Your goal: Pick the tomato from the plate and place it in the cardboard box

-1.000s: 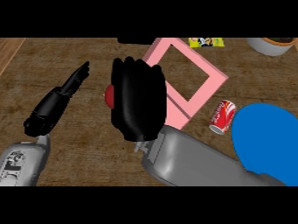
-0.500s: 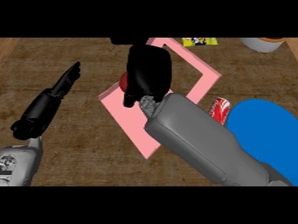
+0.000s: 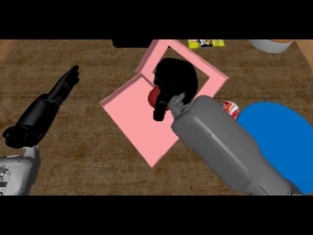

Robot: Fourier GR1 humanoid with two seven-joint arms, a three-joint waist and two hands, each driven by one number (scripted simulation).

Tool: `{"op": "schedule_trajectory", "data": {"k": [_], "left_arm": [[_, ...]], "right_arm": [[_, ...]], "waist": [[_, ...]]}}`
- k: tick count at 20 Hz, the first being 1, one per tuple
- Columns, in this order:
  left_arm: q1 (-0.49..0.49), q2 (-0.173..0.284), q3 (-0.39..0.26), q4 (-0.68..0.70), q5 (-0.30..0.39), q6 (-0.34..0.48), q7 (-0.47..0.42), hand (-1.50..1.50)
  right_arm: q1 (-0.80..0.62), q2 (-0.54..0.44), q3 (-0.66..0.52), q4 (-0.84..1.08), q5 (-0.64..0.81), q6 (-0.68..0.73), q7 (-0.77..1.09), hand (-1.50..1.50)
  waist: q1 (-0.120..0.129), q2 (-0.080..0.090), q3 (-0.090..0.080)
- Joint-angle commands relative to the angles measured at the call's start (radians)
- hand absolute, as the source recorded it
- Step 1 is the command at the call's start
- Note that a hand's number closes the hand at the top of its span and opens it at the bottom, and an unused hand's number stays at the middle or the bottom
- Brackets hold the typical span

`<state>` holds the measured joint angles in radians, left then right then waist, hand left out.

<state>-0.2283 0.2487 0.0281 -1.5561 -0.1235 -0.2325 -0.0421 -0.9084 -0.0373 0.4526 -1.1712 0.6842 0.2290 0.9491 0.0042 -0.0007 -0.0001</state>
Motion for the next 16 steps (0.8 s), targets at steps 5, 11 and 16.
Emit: {"op": "schedule_trajectory", "data": {"k": [5,11,16], "left_arm": [[-0.015,0.008,0.020,0.030,-0.002,-0.017,-0.014,0.00],[0.038,-0.020,-0.010,-0.016,-0.020,0.009,-0.020,0.00],[0.027,-0.023,-0.020,-0.007,-0.027,0.003,-0.024,0.00]], "right_arm": [[0.047,0.011,-0.066,-0.076,-0.079,0.053,-0.176,-1.50],[0.102,0.035,-0.264,-0.258,-0.204,-0.355,-0.332,-1.50],[0.171,0.037,-0.382,-0.277,-0.353,-0.566,-0.384,-1.50]], "waist": [[-0.003,0.002,0.000],[0.000,0.005,0.005],[0.005,0.007,0.002]]}}
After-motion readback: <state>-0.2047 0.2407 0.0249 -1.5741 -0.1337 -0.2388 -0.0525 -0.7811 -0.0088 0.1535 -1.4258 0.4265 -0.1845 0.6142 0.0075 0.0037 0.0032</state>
